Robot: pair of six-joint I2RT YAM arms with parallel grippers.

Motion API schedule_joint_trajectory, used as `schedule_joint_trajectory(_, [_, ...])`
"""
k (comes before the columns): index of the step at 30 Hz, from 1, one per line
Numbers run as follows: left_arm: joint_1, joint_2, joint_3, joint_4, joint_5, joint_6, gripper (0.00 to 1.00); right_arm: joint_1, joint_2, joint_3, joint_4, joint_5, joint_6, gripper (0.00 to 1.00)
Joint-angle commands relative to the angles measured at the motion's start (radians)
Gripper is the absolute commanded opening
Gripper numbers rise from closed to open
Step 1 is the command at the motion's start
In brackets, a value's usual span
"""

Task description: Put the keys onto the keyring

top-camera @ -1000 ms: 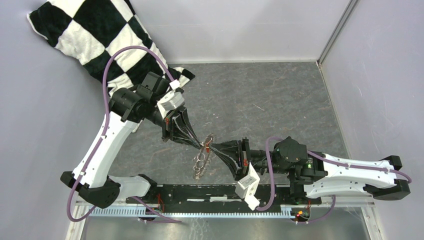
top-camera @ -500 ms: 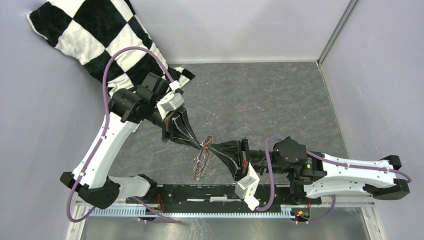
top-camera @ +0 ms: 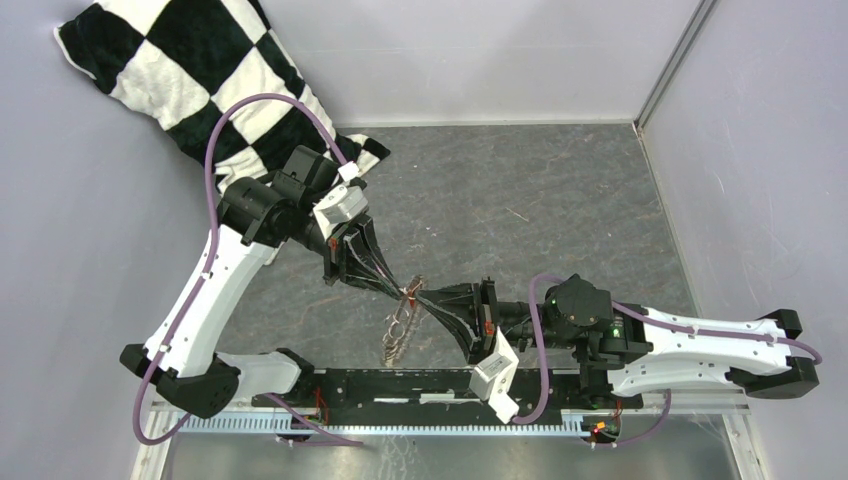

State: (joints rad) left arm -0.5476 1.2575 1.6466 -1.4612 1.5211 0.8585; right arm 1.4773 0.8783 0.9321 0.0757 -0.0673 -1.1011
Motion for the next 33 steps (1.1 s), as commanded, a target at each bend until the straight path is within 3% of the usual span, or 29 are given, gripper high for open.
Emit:
schedule_joint_trajectory(1, [-0.006,-0.021,-0.001,0.014,0.116,0.034,0.02,0.005,-0.001,0.010,0.069,-0.006,0.005,0.01])
schedule_joint_trajectory(33, [-0.005,-0.034,-0.023,0.048,0.114,-0.010,0.02,0.005,0.002,-0.011,0.149,0.045,-0.022,0.01])
